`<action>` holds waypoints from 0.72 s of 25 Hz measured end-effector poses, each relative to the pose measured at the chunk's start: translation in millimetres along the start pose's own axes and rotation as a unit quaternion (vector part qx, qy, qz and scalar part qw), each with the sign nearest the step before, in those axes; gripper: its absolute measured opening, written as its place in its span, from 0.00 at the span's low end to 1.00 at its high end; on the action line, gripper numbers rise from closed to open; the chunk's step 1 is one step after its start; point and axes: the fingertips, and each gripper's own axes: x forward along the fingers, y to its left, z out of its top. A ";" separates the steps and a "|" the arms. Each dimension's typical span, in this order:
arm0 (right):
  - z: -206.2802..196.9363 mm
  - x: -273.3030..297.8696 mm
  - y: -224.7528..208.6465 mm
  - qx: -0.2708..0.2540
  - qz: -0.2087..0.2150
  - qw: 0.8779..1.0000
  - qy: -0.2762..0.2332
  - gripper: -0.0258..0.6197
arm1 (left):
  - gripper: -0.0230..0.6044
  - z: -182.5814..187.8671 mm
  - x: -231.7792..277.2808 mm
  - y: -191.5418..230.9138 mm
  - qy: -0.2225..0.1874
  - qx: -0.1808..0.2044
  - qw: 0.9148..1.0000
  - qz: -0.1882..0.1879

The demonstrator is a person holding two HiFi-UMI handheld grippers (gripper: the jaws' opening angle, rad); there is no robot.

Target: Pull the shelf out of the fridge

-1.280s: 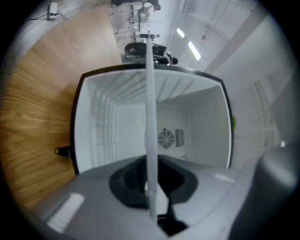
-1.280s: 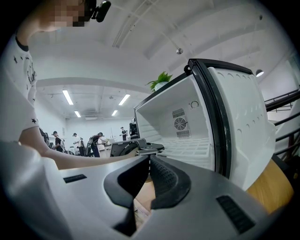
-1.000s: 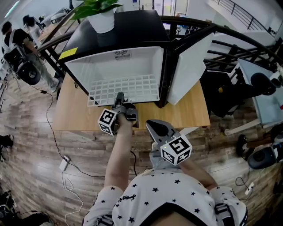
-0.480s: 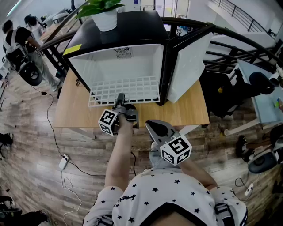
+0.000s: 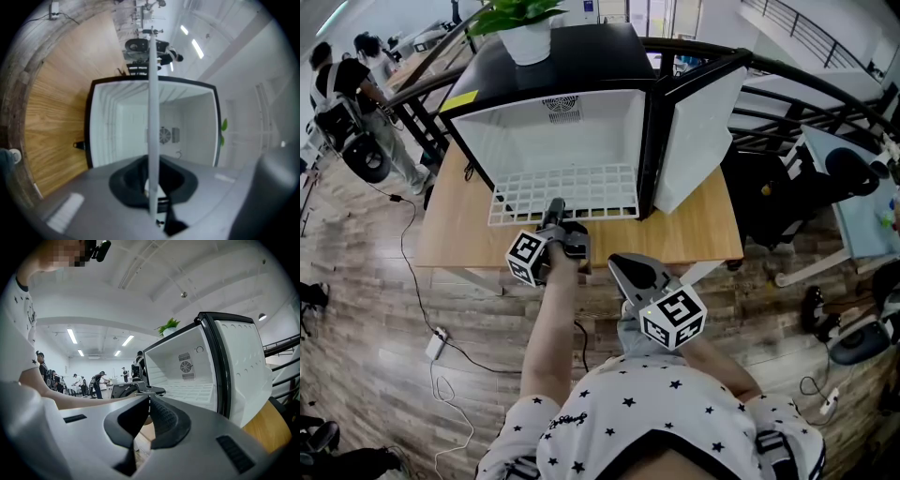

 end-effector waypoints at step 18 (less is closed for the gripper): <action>-16.0 -23.9 53.1 -0.004 0.015 1.000 -0.008 0.08 | 0.08 -11.9 -90.9 8.8 0.018 0.010 1.000 -0.017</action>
